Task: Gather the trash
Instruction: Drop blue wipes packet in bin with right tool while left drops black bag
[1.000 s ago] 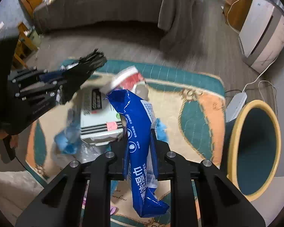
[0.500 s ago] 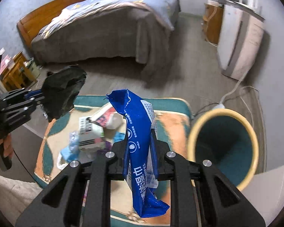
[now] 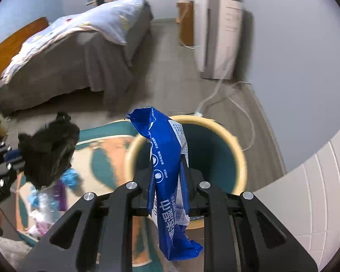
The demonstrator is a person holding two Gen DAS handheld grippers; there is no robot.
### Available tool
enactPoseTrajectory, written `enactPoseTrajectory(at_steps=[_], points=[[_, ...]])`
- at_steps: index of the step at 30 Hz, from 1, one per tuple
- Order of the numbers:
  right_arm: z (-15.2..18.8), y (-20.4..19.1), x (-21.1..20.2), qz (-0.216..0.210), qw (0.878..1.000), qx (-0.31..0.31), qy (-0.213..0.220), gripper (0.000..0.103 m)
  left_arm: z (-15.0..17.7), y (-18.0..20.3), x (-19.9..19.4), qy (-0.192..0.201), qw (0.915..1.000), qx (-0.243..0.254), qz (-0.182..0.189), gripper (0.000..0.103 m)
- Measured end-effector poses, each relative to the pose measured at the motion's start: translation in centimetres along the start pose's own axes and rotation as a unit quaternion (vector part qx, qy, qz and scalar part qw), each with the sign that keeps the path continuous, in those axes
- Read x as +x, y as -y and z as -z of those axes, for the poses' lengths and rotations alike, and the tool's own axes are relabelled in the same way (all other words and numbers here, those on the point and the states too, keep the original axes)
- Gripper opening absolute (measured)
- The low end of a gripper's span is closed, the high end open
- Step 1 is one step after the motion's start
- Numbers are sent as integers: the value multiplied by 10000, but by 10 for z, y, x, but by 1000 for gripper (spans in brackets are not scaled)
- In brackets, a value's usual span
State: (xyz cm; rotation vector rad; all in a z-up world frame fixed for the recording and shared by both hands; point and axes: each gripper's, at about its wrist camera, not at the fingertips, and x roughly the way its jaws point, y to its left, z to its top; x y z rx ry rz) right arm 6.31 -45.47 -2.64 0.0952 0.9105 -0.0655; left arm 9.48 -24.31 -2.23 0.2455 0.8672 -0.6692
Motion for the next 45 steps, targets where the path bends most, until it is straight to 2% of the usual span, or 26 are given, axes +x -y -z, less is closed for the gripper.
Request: enactPoseTrajectory(at_steps=[5, 12, 14, 16, 17, 18, 19, 20, 21, 24, 27, 29, 31, 38, 45], points=[[4, 24, 16, 394, 9992, 118, -24, 18, -6, 32, 43, -295, 9989, 291, 203, 21], [8, 51, 45, 481, 9973, 531, -155, 18, -14, 53, 92, -511, 9960, 674, 277, 22], [9, 56, 51, 461, 9967, 647, -178, 19, -11, 57, 97, -515, 9958, 692, 311, 25], [7, 59, 56, 406, 9959, 788, -179, 20, -12, 59, 106, -531, 9954, 731, 324, 34], [7, 61, 56, 390, 9955, 845, -183, 24, -13, 61, 111, -562, 9950, 739, 376, 37], [7, 63, 57, 404, 9950, 895, -185, 29, -14, 62, 113, -578, 9948, 743, 387, 47], [7, 64, 56, 410, 9946, 942, -172, 43, -14, 63, 116, -578, 9949, 748, 357, 56], [6, 64, 55, 414, 9944, 966, -142, 54, -15, 63, 115, -543, 9952, 743, 334, 59], [6, 64, 53, 449, 9943, 967, -91, 58, -15, 62, 114, -508, 9956, 727, 310, 67], [5, 63, 49, 572, 9944, 889, -35, 65, -14, 55, 105, -368, 9970, 609, 308, 80], [6, 63, 43, 585, 9939, 936, -9, 82, -13, 46, 89, -206, 9982, 533, 202, 90], [6, 62, 38, 572, 9937, 967, 23, 93, -11, 37, 76, -63, 9989, 464, 32, 93], [8, 57, 30, 571, 9939, 945, 57, 96, -11, 30, 61, 42, 9994, 317, -110, 94], [14, 26, -3, 671, 9956, 631, 143, 97, 10, -5, 0, 340, 9986, -136, -373, 96], [18, -12, -31, 519, 9978, 342, 231, 97, 33, -47, -53, 443, 9951, -624, -628, 96]])
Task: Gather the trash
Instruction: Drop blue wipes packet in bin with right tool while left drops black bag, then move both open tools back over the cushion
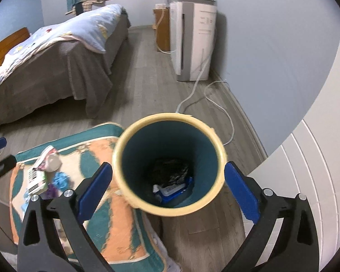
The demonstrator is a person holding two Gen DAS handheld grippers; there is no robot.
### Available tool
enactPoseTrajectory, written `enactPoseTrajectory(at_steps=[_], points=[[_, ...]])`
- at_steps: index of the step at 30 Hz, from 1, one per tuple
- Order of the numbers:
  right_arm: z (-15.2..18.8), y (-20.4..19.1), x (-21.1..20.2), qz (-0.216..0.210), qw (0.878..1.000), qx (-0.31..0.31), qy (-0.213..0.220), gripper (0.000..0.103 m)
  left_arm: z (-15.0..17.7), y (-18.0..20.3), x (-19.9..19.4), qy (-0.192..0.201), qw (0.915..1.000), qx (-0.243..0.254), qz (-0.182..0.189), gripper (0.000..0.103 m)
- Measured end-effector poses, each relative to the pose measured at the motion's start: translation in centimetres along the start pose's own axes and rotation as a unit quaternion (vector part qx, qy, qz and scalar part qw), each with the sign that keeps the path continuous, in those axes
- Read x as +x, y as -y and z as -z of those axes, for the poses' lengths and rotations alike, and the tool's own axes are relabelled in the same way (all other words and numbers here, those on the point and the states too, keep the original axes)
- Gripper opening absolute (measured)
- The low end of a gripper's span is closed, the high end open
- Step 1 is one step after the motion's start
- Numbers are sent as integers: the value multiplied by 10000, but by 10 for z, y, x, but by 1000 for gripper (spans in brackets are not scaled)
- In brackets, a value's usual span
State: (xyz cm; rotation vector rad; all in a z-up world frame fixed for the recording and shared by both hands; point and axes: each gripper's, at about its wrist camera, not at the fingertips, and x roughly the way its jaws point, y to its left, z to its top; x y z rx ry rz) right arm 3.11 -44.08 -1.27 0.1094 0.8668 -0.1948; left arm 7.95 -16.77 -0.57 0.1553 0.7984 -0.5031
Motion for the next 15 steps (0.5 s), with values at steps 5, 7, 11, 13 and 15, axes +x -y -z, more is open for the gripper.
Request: enactPoseTrajectory(at_steps=[5, 7, 11, 13, 15], points=[[-3, -28, -19, -105, 9998, -166, 81, 97, 16, -32, -28, 11, 9992, -215, -342, 96], [-4, -39, -29, -154, 9994, -278, 149, 97, 23, -47, -39, 25, 9984, -317, -462, 96], [-1, -57, -51, -205, 9982, -513, 250, 97, 41, -77, -58, -39, 9957, -426, -823, 96], [0, -66, -57, -274, 9974, -605, 290, 97, 49, -92, -67, -41, 9936, -496, -1013, 96], [0, -76, -60, -341, 9968, -663, 285, 97, 58, -106, -76, -23, 9912, -570, -1198, 96]])
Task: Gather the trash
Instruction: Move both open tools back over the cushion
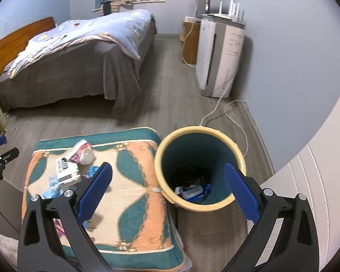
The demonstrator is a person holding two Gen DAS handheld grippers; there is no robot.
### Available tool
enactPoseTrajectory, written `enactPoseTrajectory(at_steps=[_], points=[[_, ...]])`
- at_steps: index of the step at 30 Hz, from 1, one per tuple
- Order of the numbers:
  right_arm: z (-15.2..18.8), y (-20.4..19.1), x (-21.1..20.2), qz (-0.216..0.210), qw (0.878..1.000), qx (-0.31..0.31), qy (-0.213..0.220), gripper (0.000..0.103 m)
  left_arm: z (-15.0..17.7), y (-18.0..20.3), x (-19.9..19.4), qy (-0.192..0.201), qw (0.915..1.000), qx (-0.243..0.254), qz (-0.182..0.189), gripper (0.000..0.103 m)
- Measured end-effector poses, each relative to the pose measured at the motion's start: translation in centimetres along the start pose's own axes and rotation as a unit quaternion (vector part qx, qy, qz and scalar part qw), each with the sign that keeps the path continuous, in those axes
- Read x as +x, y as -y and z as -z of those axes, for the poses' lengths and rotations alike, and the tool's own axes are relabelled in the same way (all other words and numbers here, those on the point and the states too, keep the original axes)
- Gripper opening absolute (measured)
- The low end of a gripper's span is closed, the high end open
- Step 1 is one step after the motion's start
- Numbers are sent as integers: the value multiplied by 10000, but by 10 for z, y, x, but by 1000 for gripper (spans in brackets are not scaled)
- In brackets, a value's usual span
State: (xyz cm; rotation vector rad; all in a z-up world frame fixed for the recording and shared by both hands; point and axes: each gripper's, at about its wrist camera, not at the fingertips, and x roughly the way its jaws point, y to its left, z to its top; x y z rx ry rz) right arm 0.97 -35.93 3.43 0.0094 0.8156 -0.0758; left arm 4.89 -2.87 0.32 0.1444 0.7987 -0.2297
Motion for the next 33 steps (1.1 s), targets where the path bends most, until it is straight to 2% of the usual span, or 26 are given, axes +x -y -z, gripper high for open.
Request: enactPoseTrajectory(at_steps=[8, 10, 15, 19, 22, 25, 33], points=[[-1, -71, 17, -415, 9985, -299, -196, 97, 30, -44, -11, 18, 9978, -303, -594, 97], [1, -92, 28, -398, 9981, -370, -300, 97, 36, -54, -7, -14, 9967, -422, -697, 97], [9, -143, 60, -705, 9926, -876, -466, 97, 45, -74, 1, -155, 9947, -701, -738, 97], [11, -166, 84, -948, 9879, -1043, -646, 97, 52, -84, 8, -219, 9941, -750, -752, 97], [10, -174, 105, -1200, 9836, -1053, -840, 97, 56, -87, 22, -398, 9938, -674, -796, 97], [5, -172, 126, -1127, 9831, -1106, -930, 97, 60, -88, 39, -581, 9929, -586, -859, 97], [-6, -133, 179, -1096, 9836, -613, -1295, 97, 53, -79, 78, -628, 9931, -523, -840, 97]])
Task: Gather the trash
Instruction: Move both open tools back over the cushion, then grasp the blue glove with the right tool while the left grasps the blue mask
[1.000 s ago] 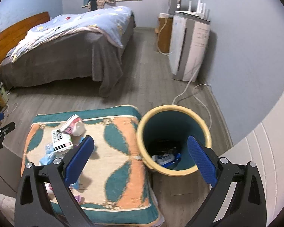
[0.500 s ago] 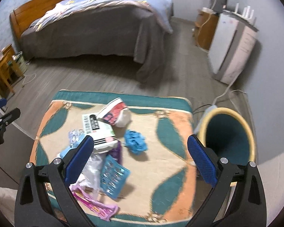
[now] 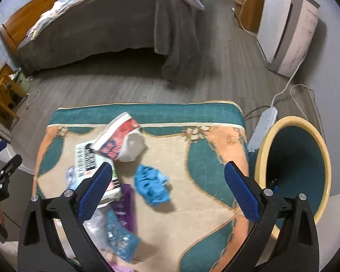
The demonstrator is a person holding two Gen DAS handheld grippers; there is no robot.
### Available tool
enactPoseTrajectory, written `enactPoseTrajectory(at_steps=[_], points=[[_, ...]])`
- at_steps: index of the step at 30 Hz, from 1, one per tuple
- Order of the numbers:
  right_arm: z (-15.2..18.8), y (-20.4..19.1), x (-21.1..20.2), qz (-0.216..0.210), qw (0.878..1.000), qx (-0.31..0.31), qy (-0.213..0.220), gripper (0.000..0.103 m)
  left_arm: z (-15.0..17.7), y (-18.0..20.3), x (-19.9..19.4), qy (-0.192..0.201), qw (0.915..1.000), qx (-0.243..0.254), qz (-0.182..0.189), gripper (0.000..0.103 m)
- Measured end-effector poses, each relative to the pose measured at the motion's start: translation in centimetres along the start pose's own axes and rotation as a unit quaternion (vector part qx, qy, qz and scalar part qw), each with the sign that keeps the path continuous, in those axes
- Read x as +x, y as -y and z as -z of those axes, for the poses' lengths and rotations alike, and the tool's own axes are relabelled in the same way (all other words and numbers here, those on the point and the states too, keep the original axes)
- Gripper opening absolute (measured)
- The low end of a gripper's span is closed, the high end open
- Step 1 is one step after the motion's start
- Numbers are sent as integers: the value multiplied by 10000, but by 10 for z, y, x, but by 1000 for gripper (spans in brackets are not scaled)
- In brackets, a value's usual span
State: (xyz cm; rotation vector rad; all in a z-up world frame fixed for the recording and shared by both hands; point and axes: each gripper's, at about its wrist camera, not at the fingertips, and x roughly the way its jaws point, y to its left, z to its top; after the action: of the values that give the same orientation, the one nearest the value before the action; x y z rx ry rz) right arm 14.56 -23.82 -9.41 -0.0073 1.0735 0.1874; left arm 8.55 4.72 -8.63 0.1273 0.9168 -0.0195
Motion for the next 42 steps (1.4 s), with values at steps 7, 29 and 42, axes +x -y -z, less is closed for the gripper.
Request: enactPoseTrajectory(at_steps=[7, 29, 42], points=[[6, 4, 29, -137, 9987, -325, -355, 95, -6, 37, 35, -212, 9992, 196, 282, 97], [15, 18, 52, -640, 9922, -697, -807, 75, -6, 82, 96, -1130, 9902, -71, 815, 95], [32, -20, 81, -865, 9764, -1230, -1551, 44, 1, 68, 114, -1604, 9593, -1033, 2081, 77]])
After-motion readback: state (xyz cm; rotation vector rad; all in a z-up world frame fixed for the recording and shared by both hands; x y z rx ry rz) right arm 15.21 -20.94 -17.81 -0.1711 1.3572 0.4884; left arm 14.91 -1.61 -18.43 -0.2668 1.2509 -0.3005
